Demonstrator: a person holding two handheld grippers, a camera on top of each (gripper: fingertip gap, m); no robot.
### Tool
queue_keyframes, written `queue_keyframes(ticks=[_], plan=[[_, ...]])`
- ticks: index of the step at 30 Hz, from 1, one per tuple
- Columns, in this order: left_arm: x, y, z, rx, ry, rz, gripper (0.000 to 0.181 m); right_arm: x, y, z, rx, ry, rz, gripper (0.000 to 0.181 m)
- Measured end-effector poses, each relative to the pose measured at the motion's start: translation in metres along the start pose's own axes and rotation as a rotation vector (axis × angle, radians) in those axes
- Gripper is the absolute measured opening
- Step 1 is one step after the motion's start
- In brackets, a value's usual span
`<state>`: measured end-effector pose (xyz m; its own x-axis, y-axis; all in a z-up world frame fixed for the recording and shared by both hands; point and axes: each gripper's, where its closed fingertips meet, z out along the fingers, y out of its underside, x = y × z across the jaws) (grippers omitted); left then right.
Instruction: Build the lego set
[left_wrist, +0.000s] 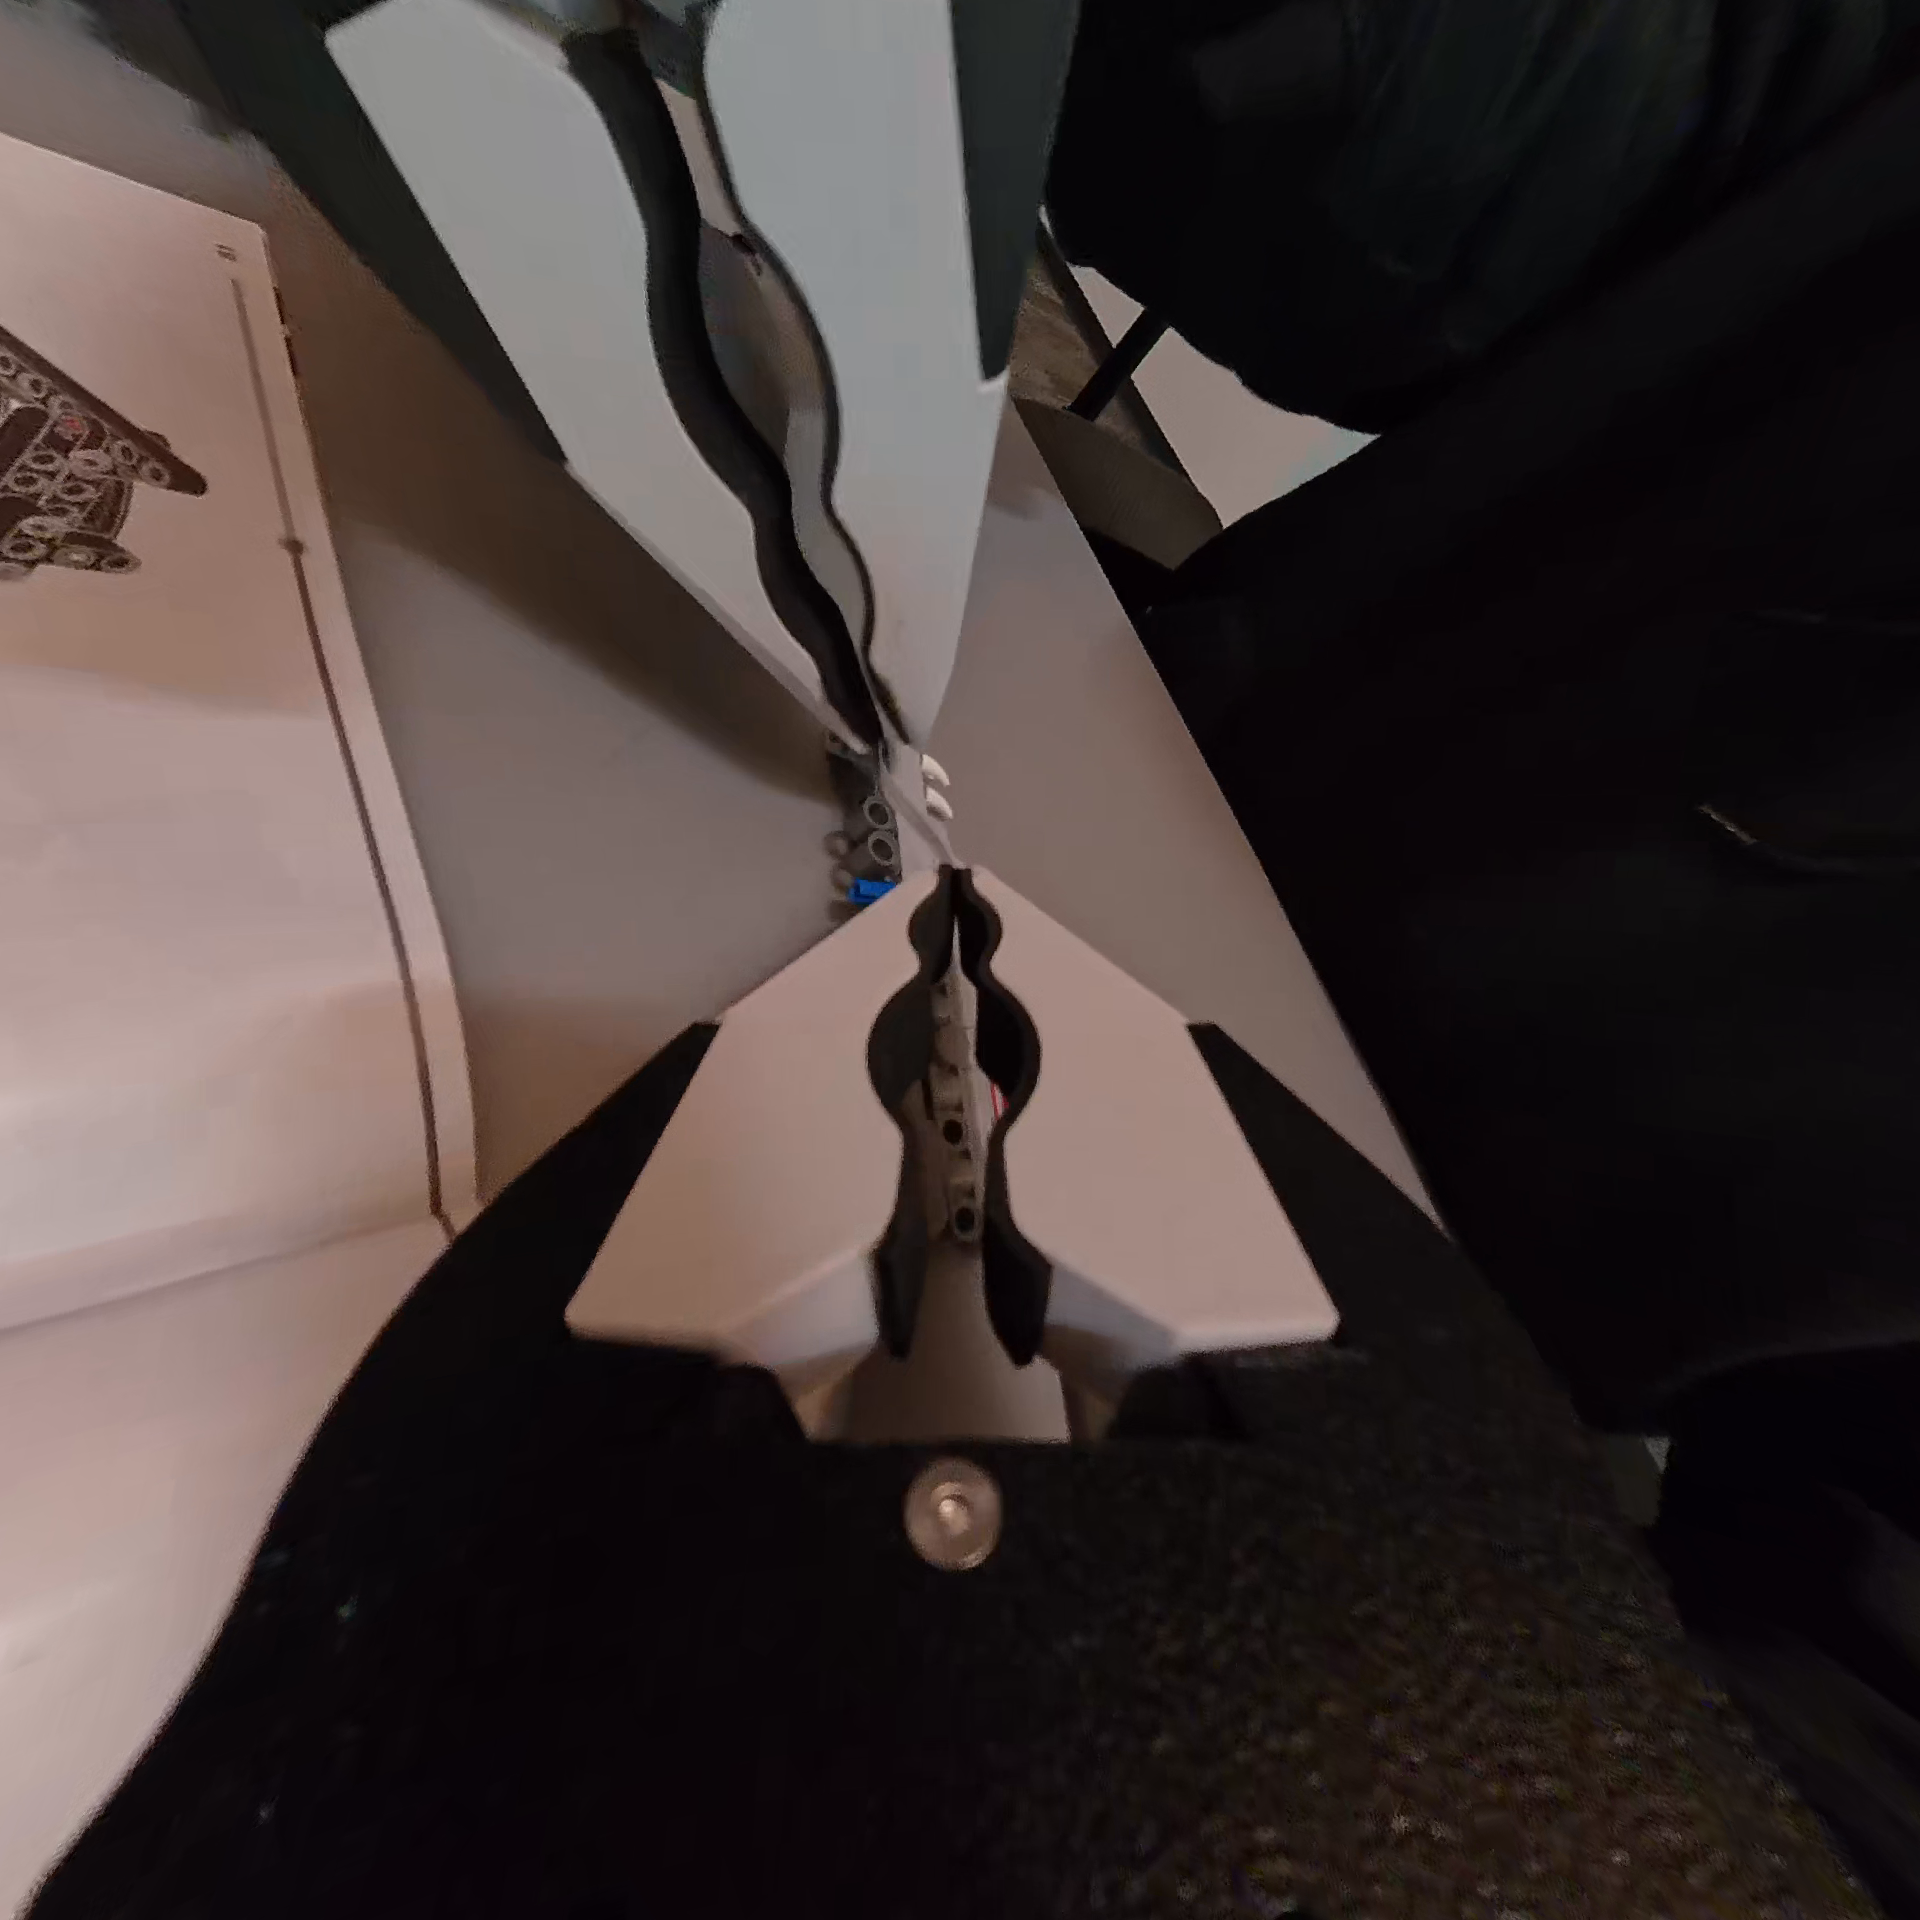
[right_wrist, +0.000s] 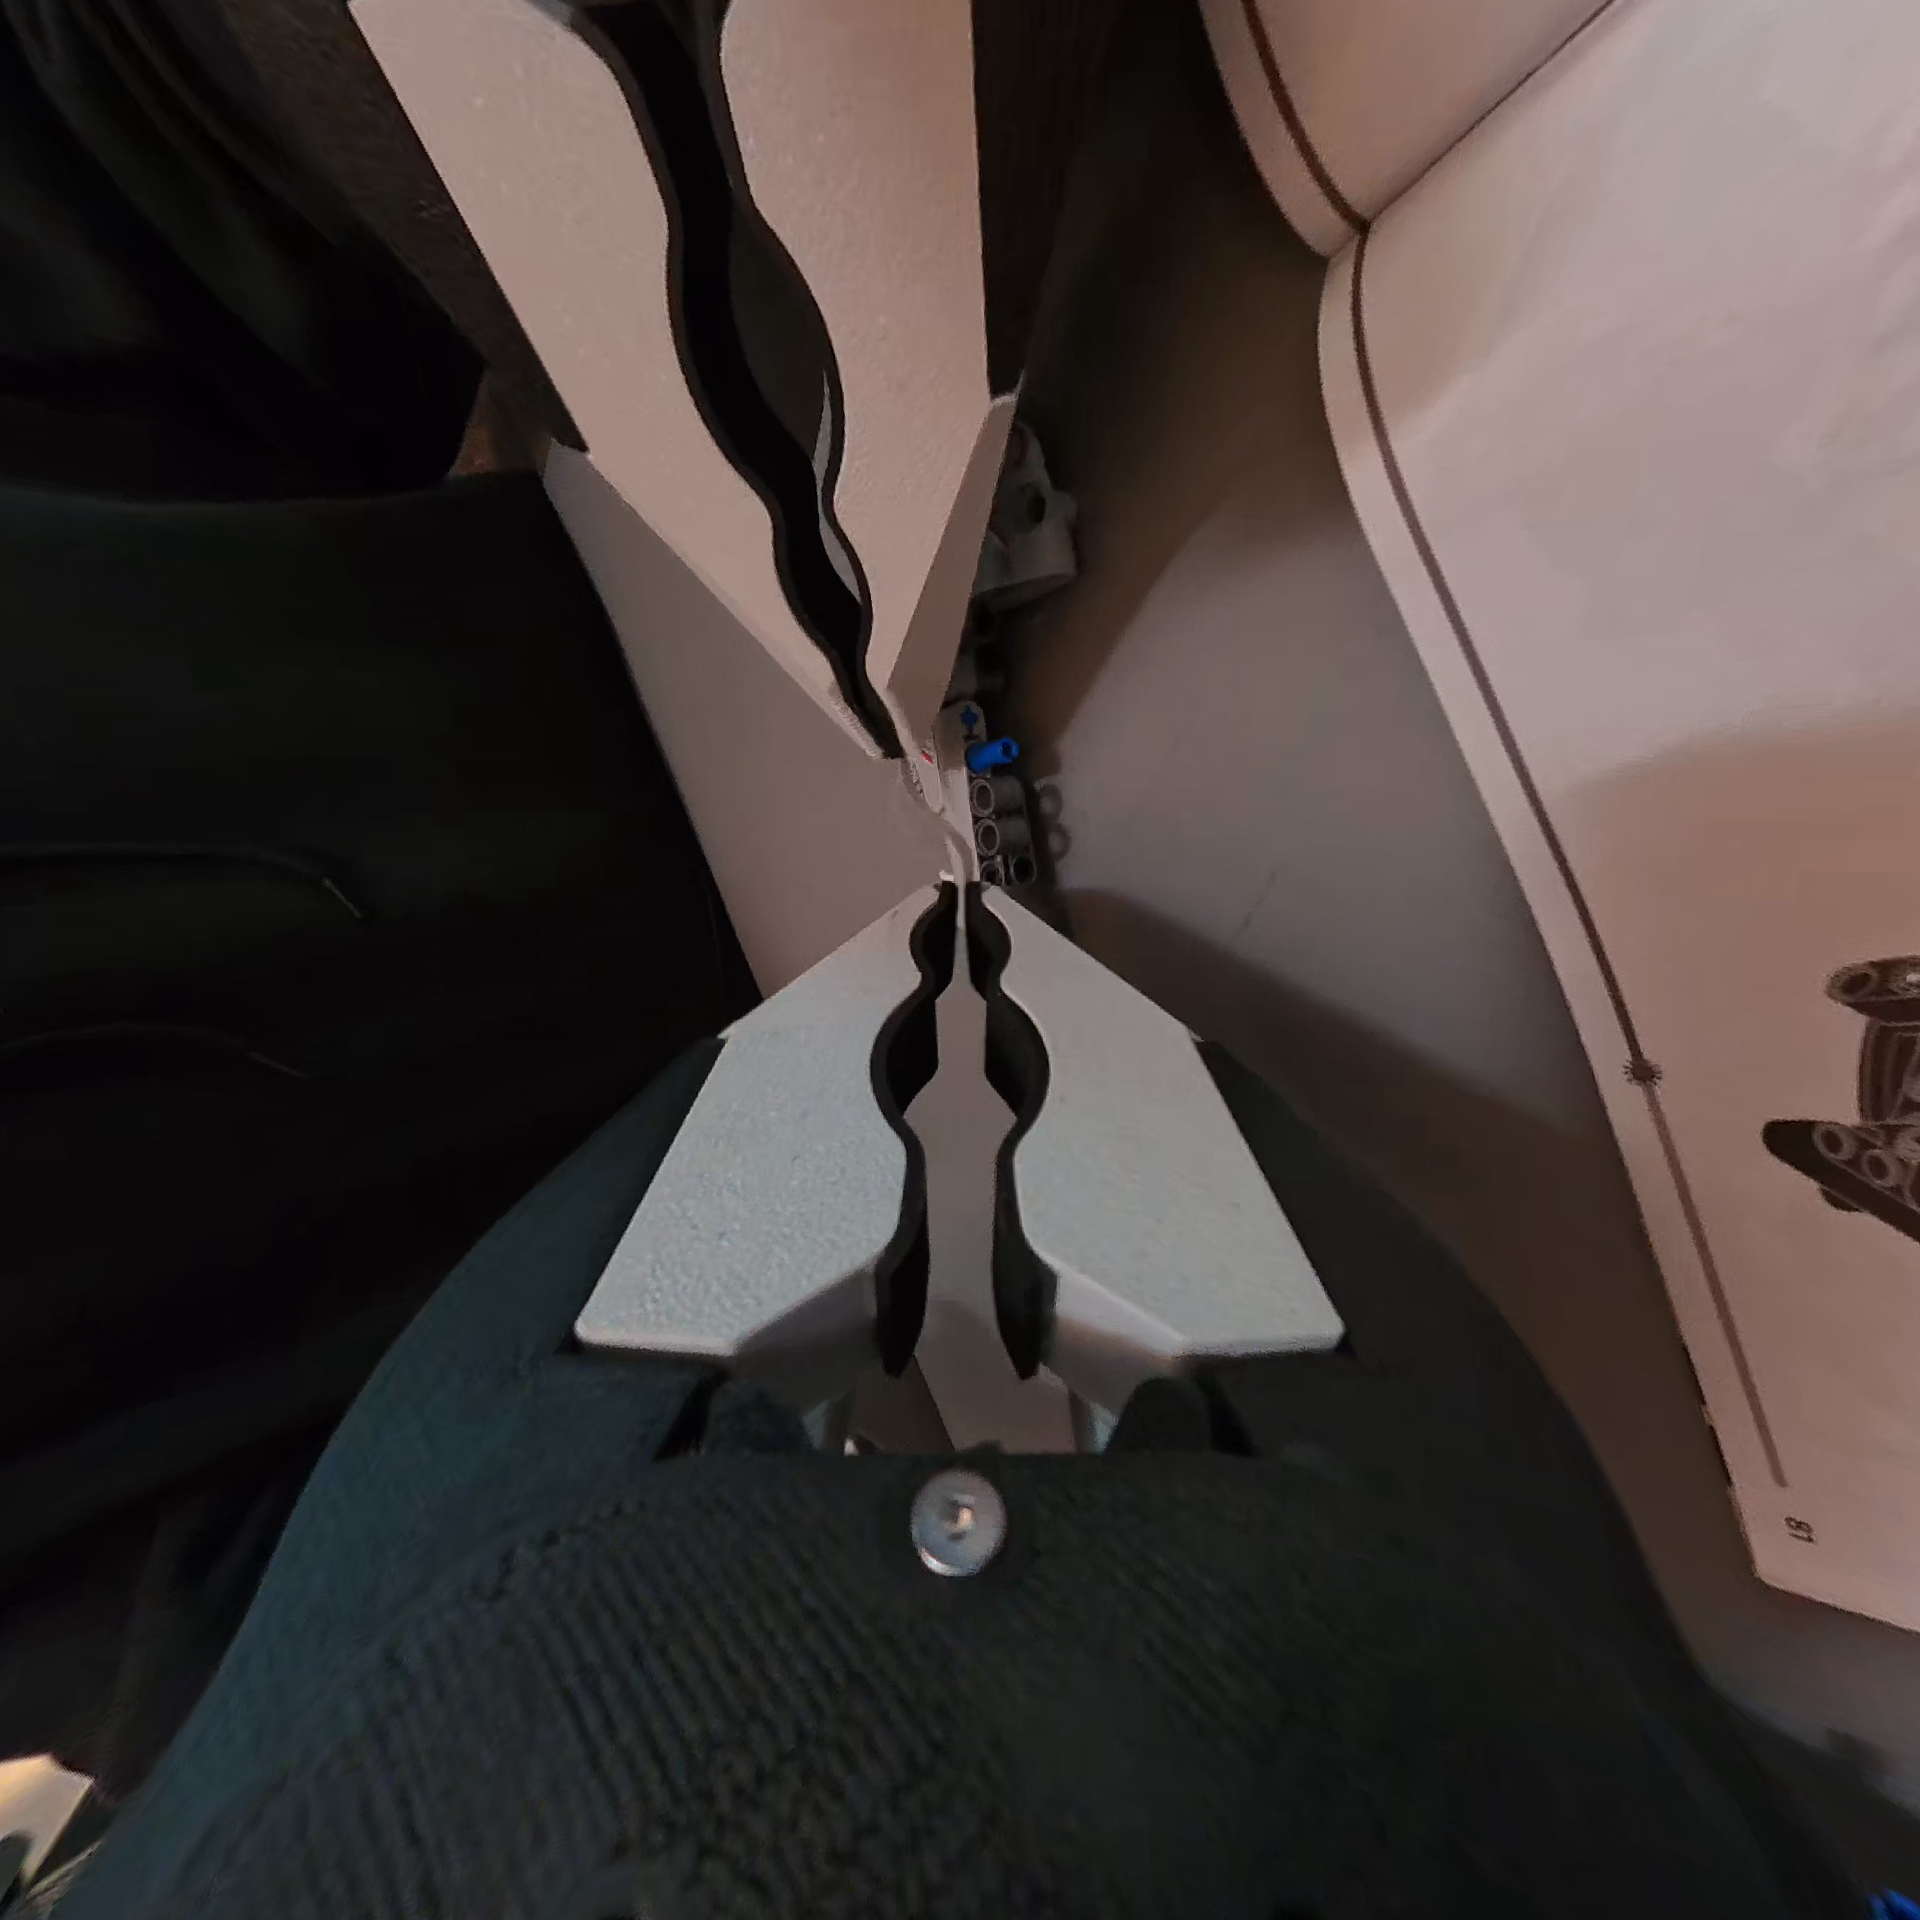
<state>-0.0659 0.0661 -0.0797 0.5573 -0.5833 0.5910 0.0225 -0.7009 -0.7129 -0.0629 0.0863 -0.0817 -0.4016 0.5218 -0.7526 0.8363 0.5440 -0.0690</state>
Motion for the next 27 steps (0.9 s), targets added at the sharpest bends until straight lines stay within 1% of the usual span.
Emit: queue_keyframes(ticks=[2, 3, 5, 7, 10, 12, 13, 16, 18, 19, 20, 21, 22, 24, 25, 26, 27], plan=[[0.001, 0.0, 0.0, 0.004, 0.011, -0.009, 0.0, -0.001, -0.001, -0.003, 0.027, 0.02, -0.019, 0.007], [0.001, -0.001, -0.001, 0.009, 0.018, -0.01, 0.0, -0.003, -0.002, -0.005, 0.044, 0.024, -0.036, 0.008], [0.003, 0.0, -0.002, 0.011, 0.029, -0.011, 0.0, -0.007, -0.004, -0.009, 0.074, 0.046, -0.067, 0.013], [0.003, -0.001, -0.002, 0.013, 0.027, -0.008, 0.0, -0.004, -0.002, -0.012, 0.09, 0.109, -0.1, 0.028], [0.004, -0.004, -0.003, 0.036, 0.037, -0.014, 0.0, -0.005, 0.002, -0.019, 0.112, 0.184, -0.087, 0.027], [0.003, -0.004, -0.004, 0.046, 0.045, -0.041, 0.0, -0.016, 0.0, -0.025, 0.182, 0.24, -0.125, 0.025], [0.001, -0.005, -0.005, 0.051, 0.046, -0.065, 0.0, -0.023, -0.001, -0.027, 0.225, 0.274, -0.151, 0.023], [0.002, -0.003, -0.005, 0.052, 0.077, -0.117, 0.0, -0.031, -0.002, -0.033, 0.413, 0.463, -0.189, 0.018], [-0.001, -0.003, -0.006, 0.049, 0.07, -0.156, 0.0, -0.04, 0.001, -0.028, 0.578, 0.541, -0.219, 0.016], [-0.003, -0.003, -0.006, 0.055, 0.07, -0.178, 0.0, -0.044, 0.0, -0.026, 0.693, 0.571, -0.223, 0.018], [-0.005, -0.003, -0.007, 0.065, 0.07, -0.205, 0.0, -0.05, 0.003, -0.02, 0.793, 0.568, -0.227, 0.023], [-0.007, -0.002, -0.007, 0.067, 0.073, -0.236, 0.0, -0.054, 0.007, -0.011, 0.854, 0.548, -0.228, 0.021], [-0.008, -0.001, -0.007, 0.067, 0.079, -0.254, 0.0, -0.052, 0.011, -0.005, 0.899, 0.558, -0.21, 0.018], [-0.006, -0.002, -0.007, 0.073, 0.099, -0.258, 0.0, -0.036, 0.016, -0.001, 0.955, 0.612, -0.146, 0.02], [-0.004, -0.003, -0.007, 0.075, 0.106, -0.253, 0.0, -0.03, 0.015, -0.002, 0.983, 0.609, -0.111, 0.021], [-0.003, -0.003, -0.006, 0.072, 0.115, -0.251, 0.0, -0.028, 0.011, -0.003, 1.018, 0.574, -0.083, 0.022], [-0.002, -0.002, -0.005, 0.067, 0.116, -0.254, 0.0, -0.029, 0.006, -0.004, 1.054, 0.527, -0.066, 0.018]])
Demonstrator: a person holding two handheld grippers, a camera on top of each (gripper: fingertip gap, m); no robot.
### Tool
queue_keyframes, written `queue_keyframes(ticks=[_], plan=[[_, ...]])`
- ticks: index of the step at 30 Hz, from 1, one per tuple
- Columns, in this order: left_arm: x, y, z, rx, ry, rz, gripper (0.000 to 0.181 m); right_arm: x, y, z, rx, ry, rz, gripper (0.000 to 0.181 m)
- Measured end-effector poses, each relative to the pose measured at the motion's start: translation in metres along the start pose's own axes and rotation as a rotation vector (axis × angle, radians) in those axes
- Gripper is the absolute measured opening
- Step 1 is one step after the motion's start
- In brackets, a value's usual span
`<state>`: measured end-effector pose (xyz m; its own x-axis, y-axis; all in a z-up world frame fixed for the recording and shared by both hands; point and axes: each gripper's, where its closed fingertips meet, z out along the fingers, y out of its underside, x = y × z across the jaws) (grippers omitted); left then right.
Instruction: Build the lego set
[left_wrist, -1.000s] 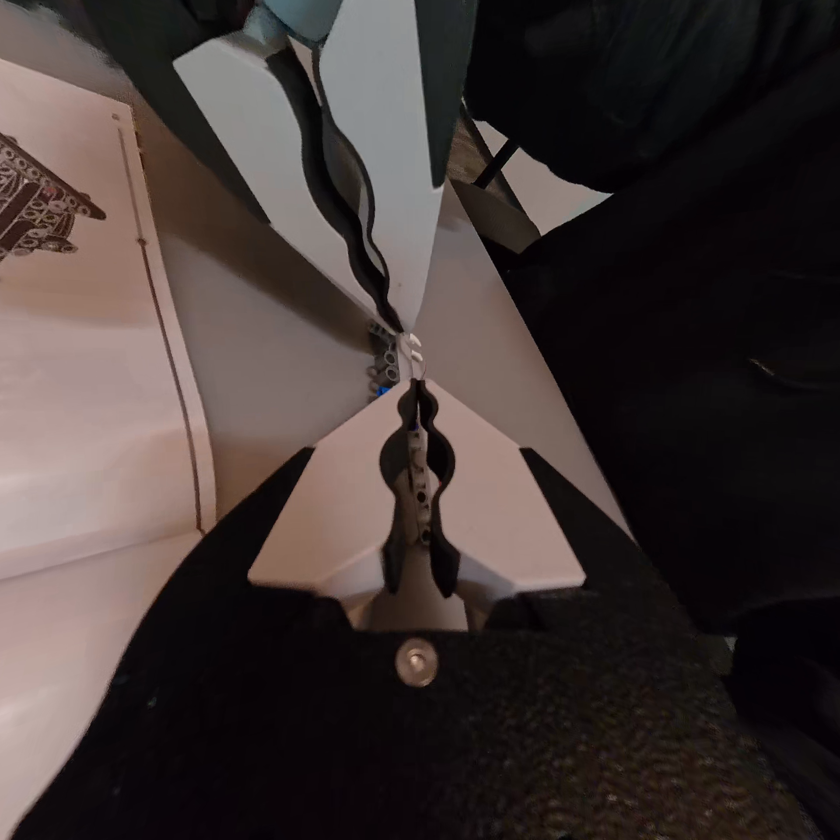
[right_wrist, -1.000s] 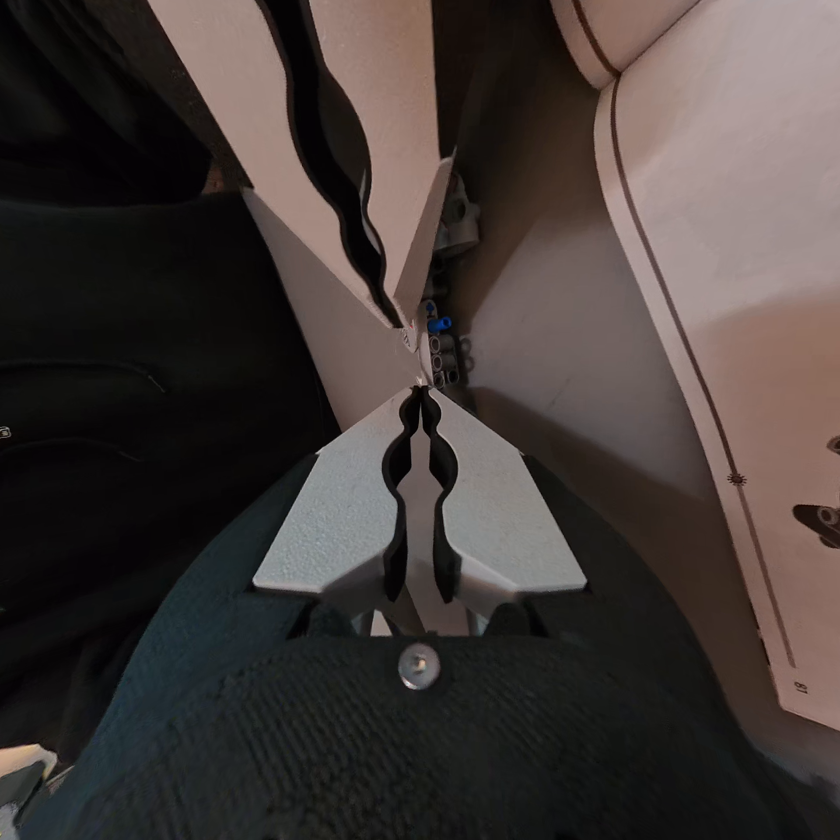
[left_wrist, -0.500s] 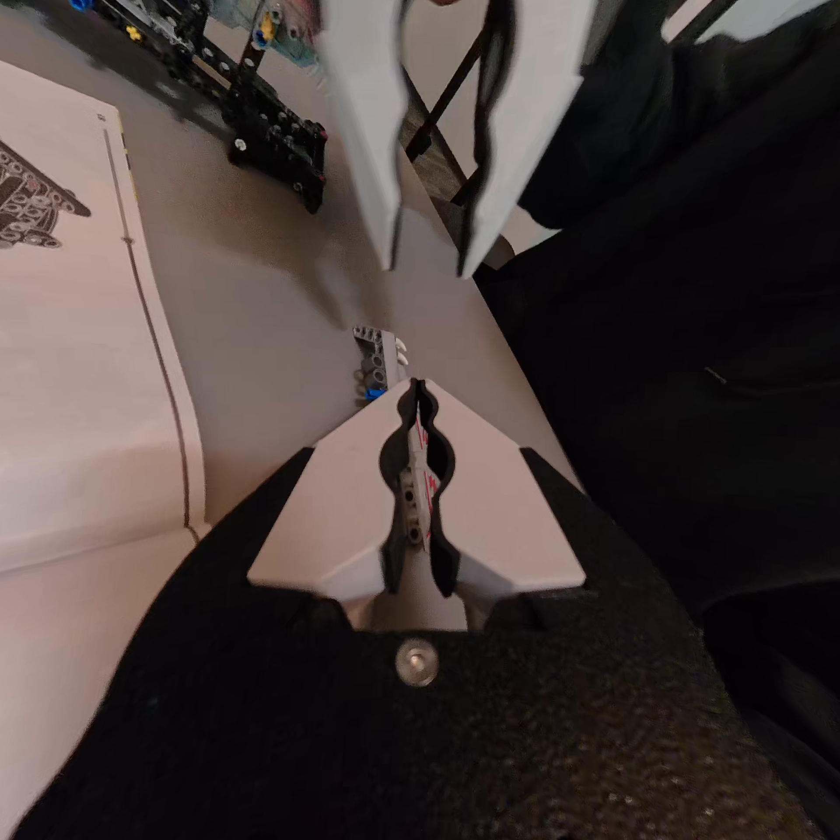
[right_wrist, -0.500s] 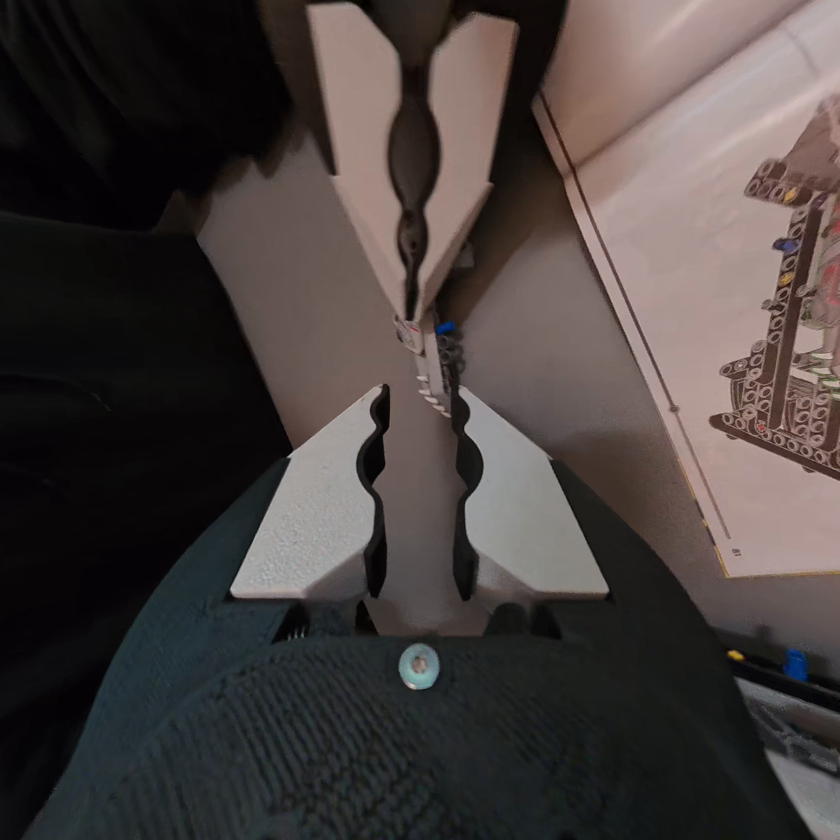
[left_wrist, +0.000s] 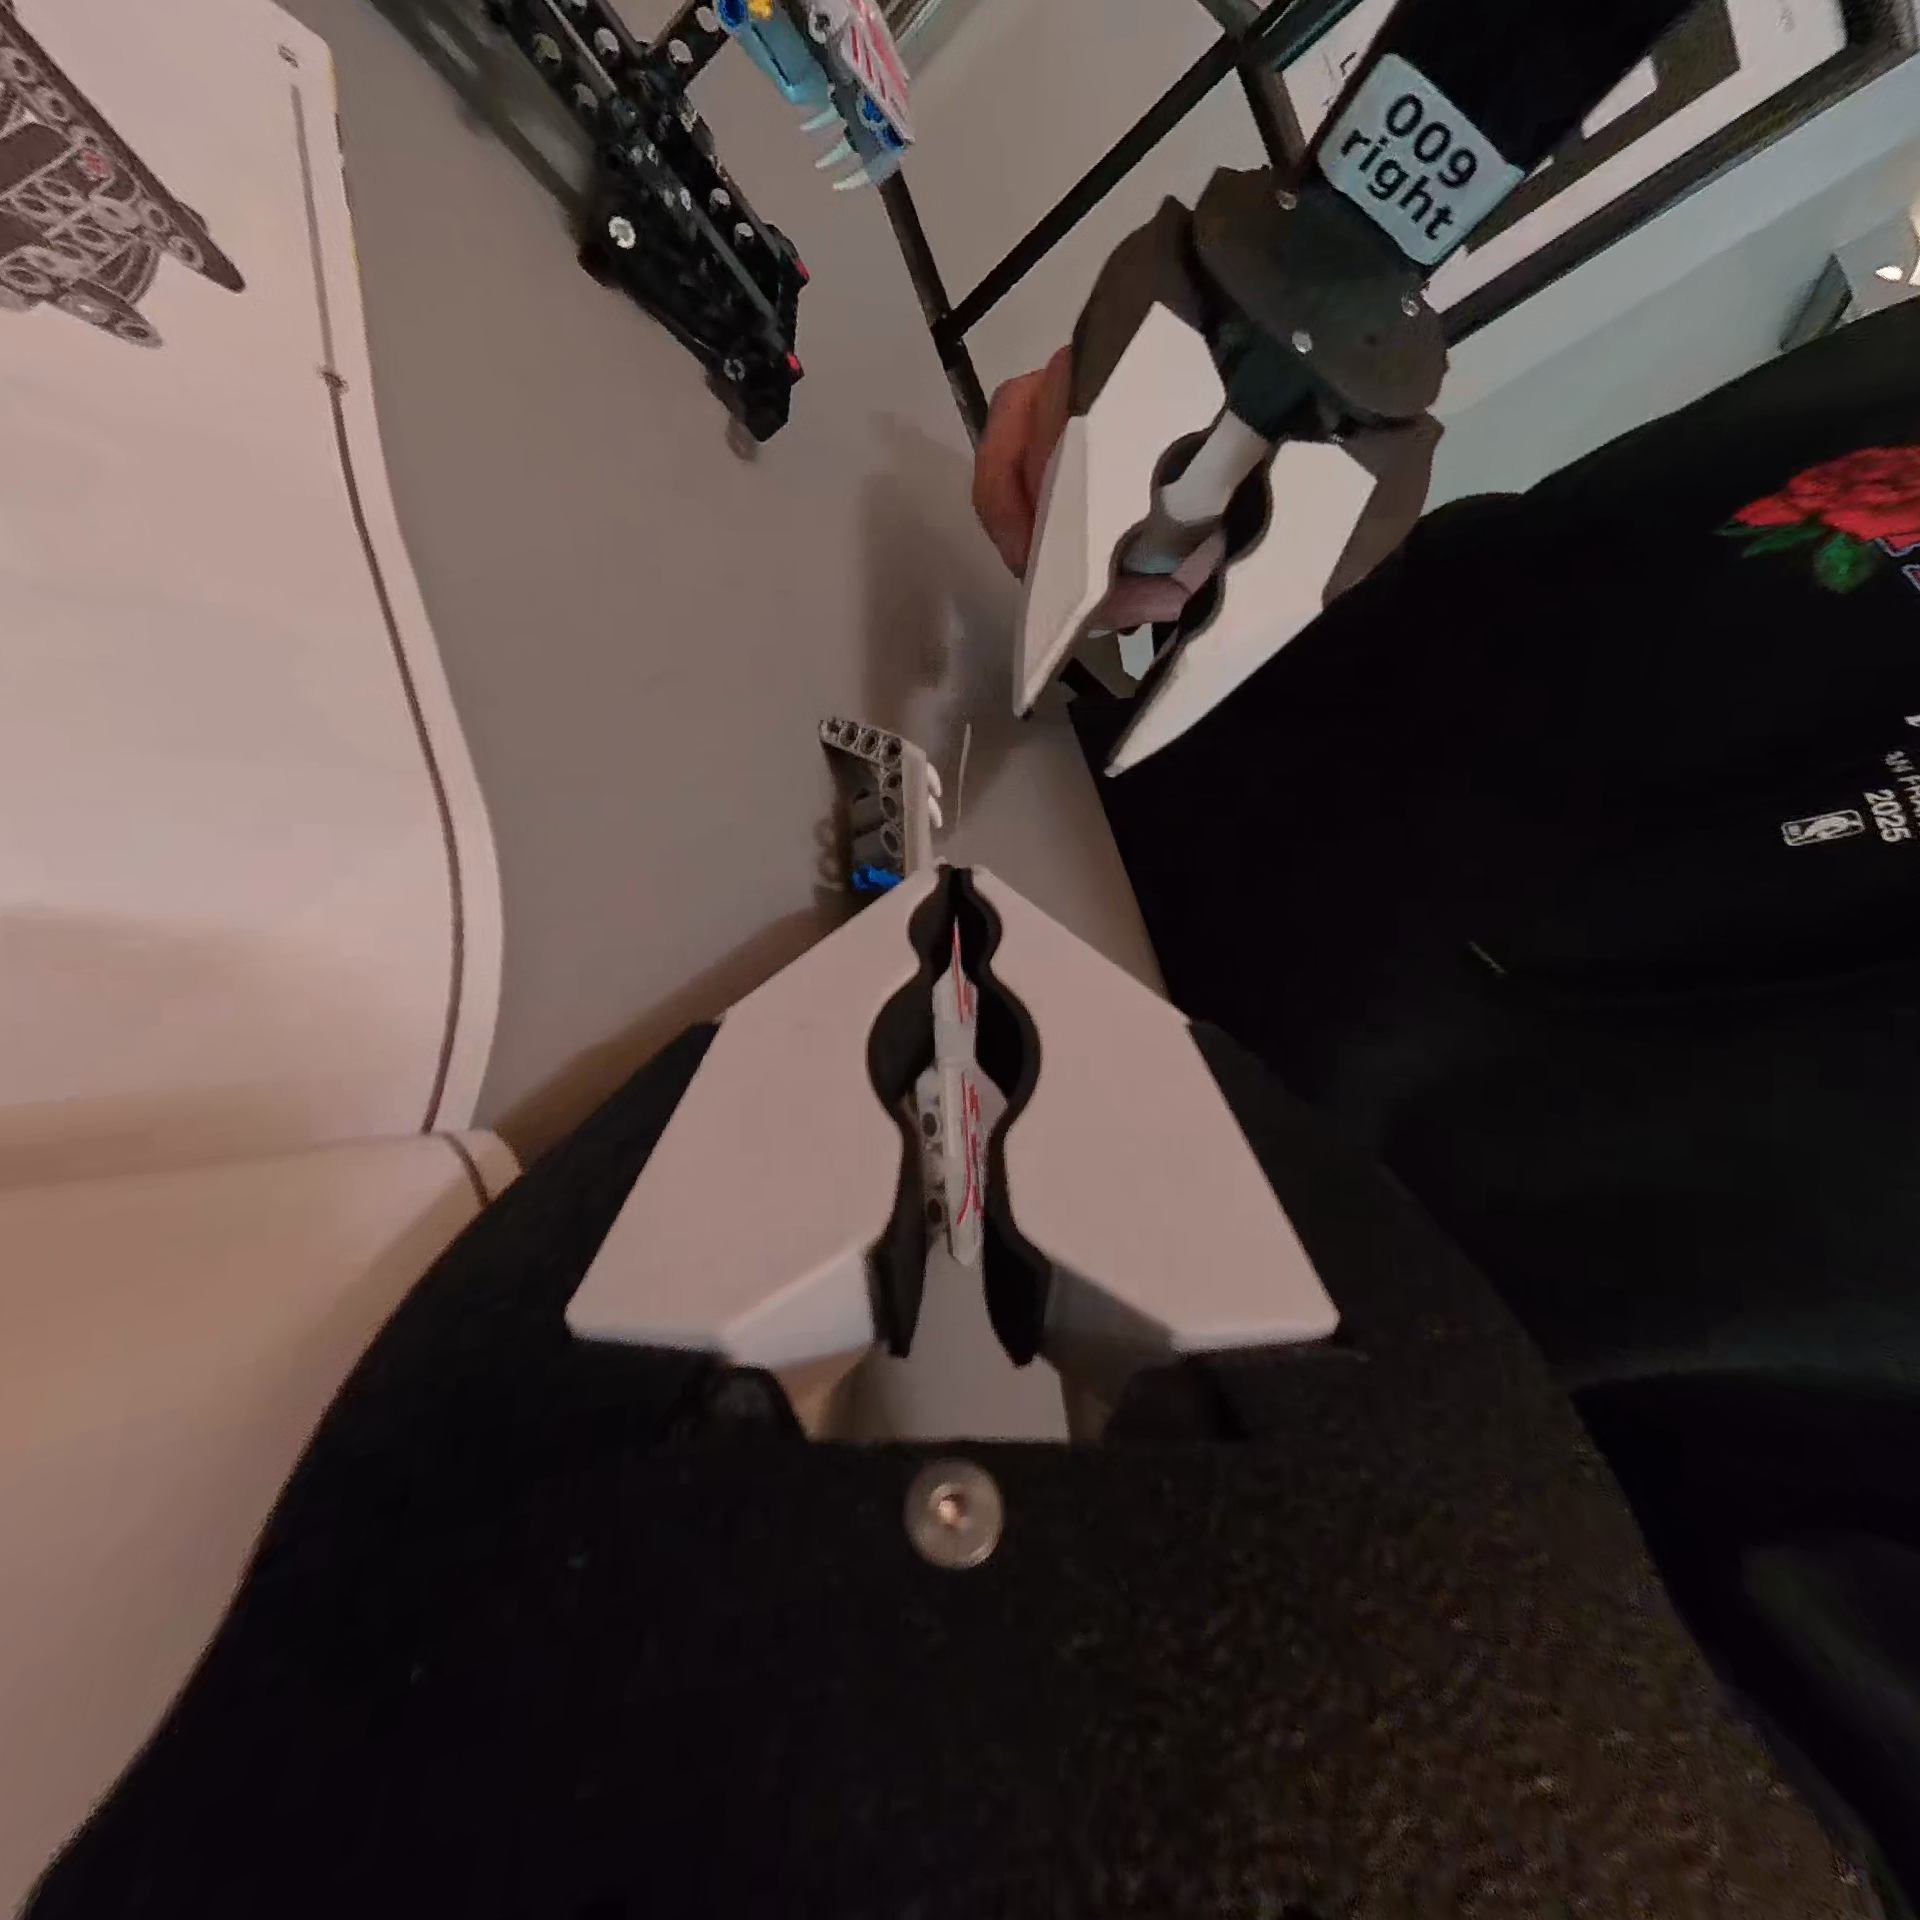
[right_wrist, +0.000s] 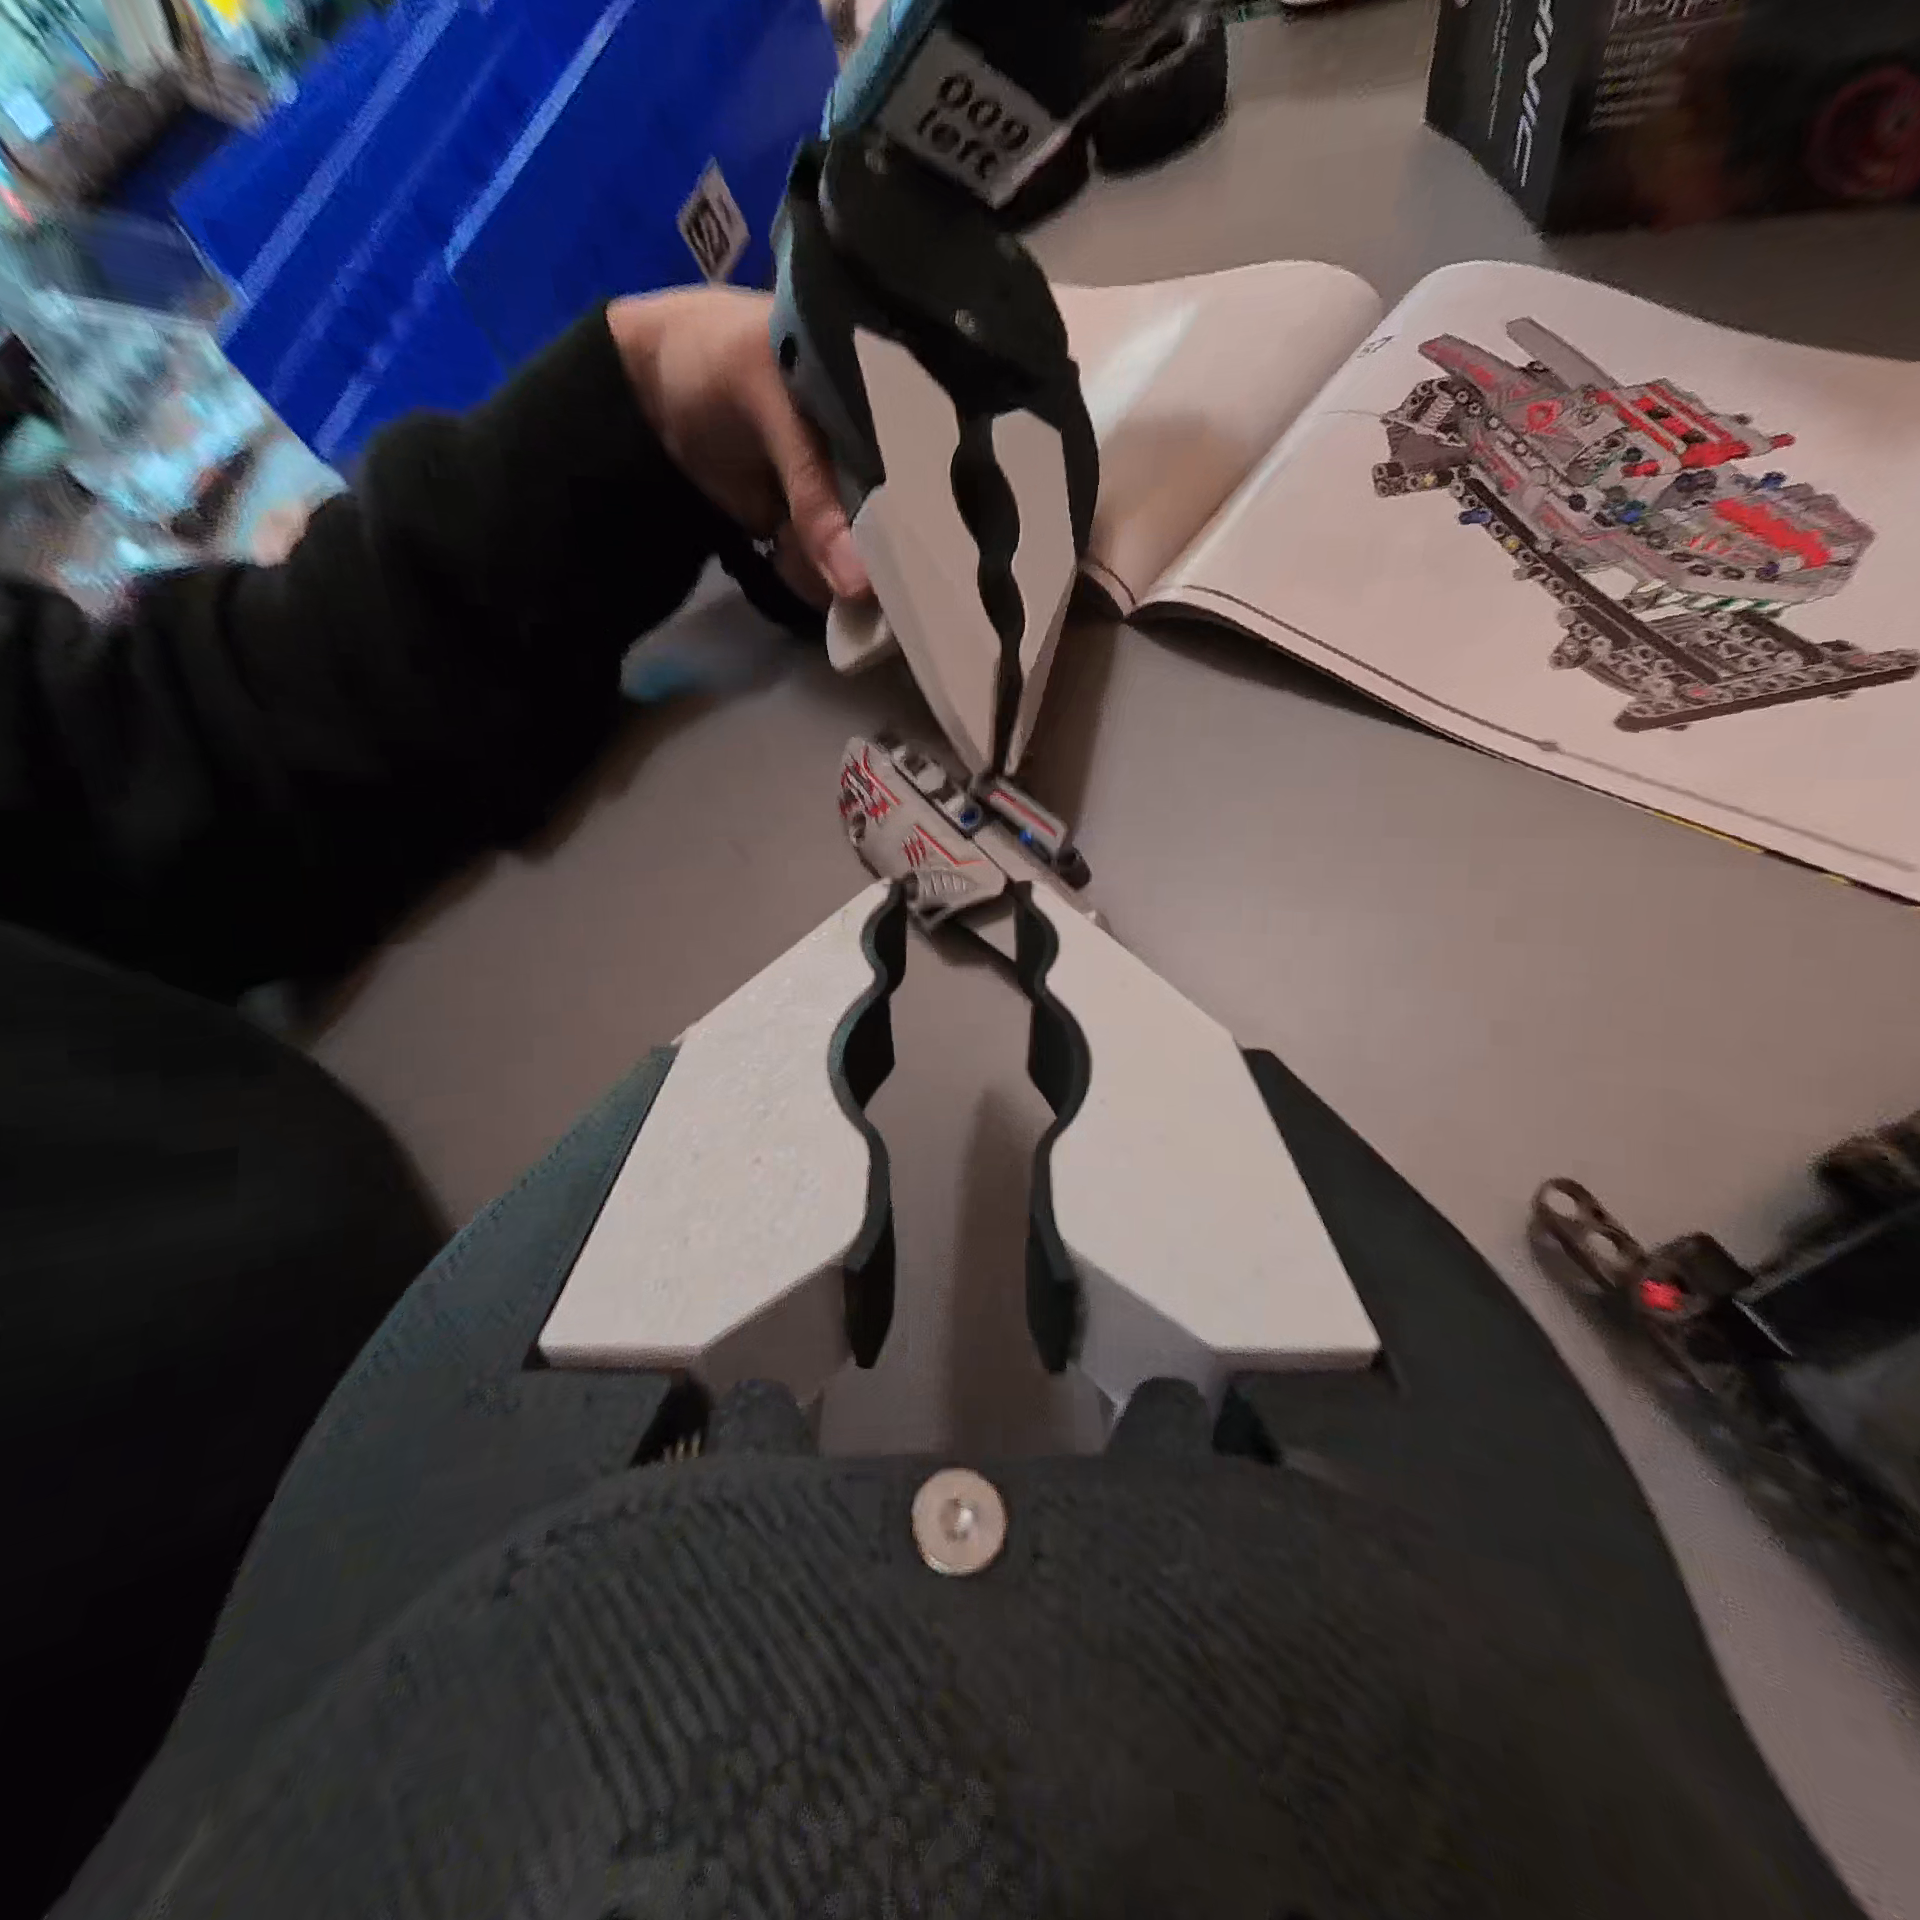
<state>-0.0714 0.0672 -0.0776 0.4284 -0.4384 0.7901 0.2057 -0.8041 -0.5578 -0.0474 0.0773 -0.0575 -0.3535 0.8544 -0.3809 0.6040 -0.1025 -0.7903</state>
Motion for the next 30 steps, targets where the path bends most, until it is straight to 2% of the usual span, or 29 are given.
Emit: queue_keyframes(ticks=[1, 4, 9, 13, 20, 30], plan=[[0.0, 0.001, 0.001, -0.01, -0.003, -0.005, 0.0, 0.002, -0.003, 0.003, 0.029, -0.007, 0.034, 0.015], [0.001, 0.003, 0.004, -0.026, 0.005, -0.006, 0.0, 0.012, 0.001, 0.009, 0.027, -0.017, 0.121, 0.024], [-0.001, 0.003, 0.004, -0.025, 0.01, -0.025, 0.0, 0.018, -0.001, 0.008, 0.075, -0.078, 0.254, 0.021], [-0.001, 0.003, 0.004, -0.029, 0.017, -0.038, 0.0, 0.022, 0.004, 0.01, 0.06, -0.082, 0.269, 0.023], [-0.004, 0.003, 0.005, -0.031, 0.001, -0.065, 0.0, 0.024, 0.005, 0.014, 0.078, -0.111, 0.303, 0.008], [-0.004, 0.003, 0.007, -0.028, -0.006, -0.075, 0.0, 0.028, 0.006, 0.014, 0.08, -0.118, 0.298, 0.008]])
